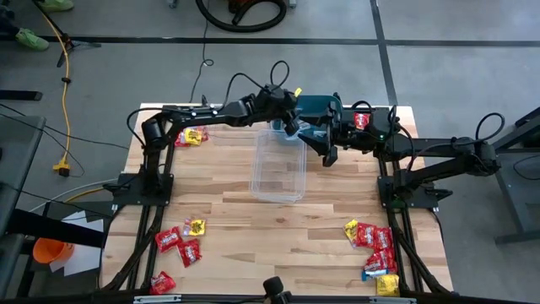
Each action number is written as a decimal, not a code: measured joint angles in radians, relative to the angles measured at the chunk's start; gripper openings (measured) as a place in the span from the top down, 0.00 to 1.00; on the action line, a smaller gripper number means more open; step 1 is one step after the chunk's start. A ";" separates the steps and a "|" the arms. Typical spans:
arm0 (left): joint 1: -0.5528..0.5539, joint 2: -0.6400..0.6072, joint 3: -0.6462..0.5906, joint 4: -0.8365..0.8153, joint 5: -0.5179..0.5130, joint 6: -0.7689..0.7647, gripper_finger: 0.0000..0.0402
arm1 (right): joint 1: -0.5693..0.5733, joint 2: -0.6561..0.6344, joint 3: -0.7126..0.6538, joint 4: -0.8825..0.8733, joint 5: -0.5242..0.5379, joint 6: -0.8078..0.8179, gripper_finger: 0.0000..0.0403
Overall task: Sort candy
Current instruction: Put the white chocolate into the blue bin, then put the red candy into the transparent bin
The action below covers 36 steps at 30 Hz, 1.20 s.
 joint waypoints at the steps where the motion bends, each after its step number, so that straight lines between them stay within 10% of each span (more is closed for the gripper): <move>1: 0.000 -0.004 0.000 0.000 0.000 0.000 0.66 | 0.000 0.000 0.000 0.000 0.000 0.000 0.34; 11: -0.003 -0.098 0.000 -0.112 0.017 -0.001 0.49 | -0.003 0.000 0.000 -0.004 0.000 0.000 0.34; 20: -0.035 -0.411 -0.028 -0.272 0.330 -0.026 0.48 | -0.056 -0.045 0.000 0.002 0.001 0.006 0.34; 36: -0.242 -0.898 -0.796 0.563 0.124 -0.298 0.48 | -0.072 -0.054 0.000 -0.063 -0.136 0.131 0.34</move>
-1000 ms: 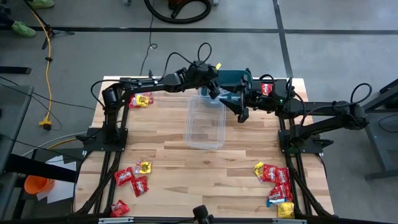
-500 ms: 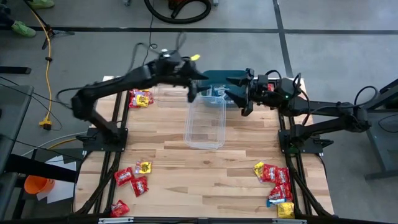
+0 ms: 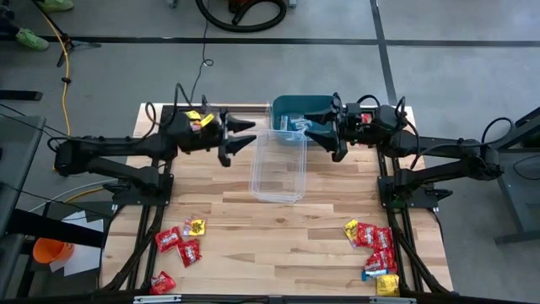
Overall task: Sort candy
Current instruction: Put the red candy into the transparent bin
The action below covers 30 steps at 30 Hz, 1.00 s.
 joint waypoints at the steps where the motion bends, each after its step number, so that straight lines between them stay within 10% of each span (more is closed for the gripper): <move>1: -0.003 -0.008 -0.017 0.022 0.000 -0.017 0.48 | 0.000 0.000 0.000 -0.017 -0.004 0.000 0.34; 15: -0.005 -0.023 -0.029 0.002 0.009 -0.010 0.48 | 0.000 0.001 0.000 -0.137 -0.005 -0.024 0.34; 20: 0.005 -0.023 -0.029 -0.010 0.009 -0.009 0.48 | 0.014 -0.008 0.005 -0.196 -0.139 0.214 0.34; 30: 0.035 -0.023 -0.029 -0.023 0.010 -0.017 0.48 | 0.372 -0.011 0.122 -1.254 -0.094 0.652 0.34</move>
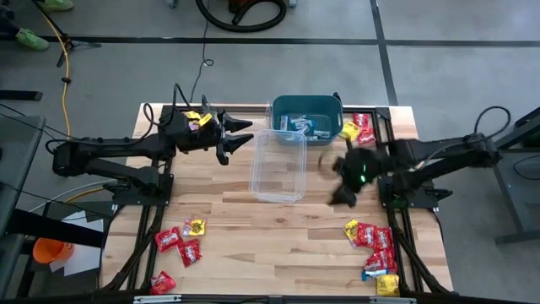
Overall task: Sort candy
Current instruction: Put the red candy into the transparent bin
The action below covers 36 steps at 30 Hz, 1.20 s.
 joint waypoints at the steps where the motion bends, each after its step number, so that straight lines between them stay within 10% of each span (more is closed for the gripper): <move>1: 0.004 0.000 0.000 -0.007 0.000 0.000 0.48 | 0.043 -0.001 -0.017 -0.066 0.026 0.092 0.34; 13: 0.024 0.000 0.000 -0.042 0.000 -0.016 0.48 | 0.345 0.002 -0.445 -0.081 -0.062 0.736 0.34; 36: 0.024 0.001 0.000 -0.045 0.000 -0.080 0.48 | 0.363 0.001 -0.614 0.101 -0.070 0.685 0.38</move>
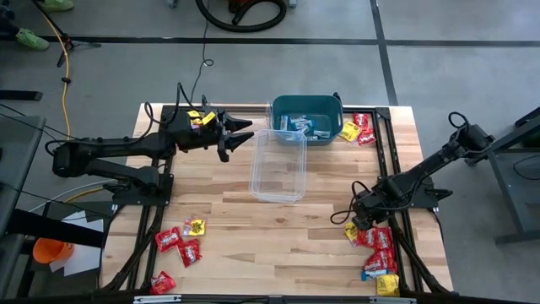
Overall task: Sort candy
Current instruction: Put the red candy into the transparent bin
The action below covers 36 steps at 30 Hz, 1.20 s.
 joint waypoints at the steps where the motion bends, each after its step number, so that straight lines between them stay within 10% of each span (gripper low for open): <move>1: 0.000 0.000 0.000 0.000 0.000 0.000 0.48 | 0.000 0.000 0.000 0.000 0.000 -0.001 0.41; 11: 0.000 0.000 0.000 0.000 0.000 0.000 0.48 | 0.000 0.000 0.000 -0.001 0.001 -0.050 0.97; 36: 0.000 0.000 0.000 0.000 0.000 0.027 0.48 | -0.032 -0.003 0.552 -0.209 0.071 -0.448 1.00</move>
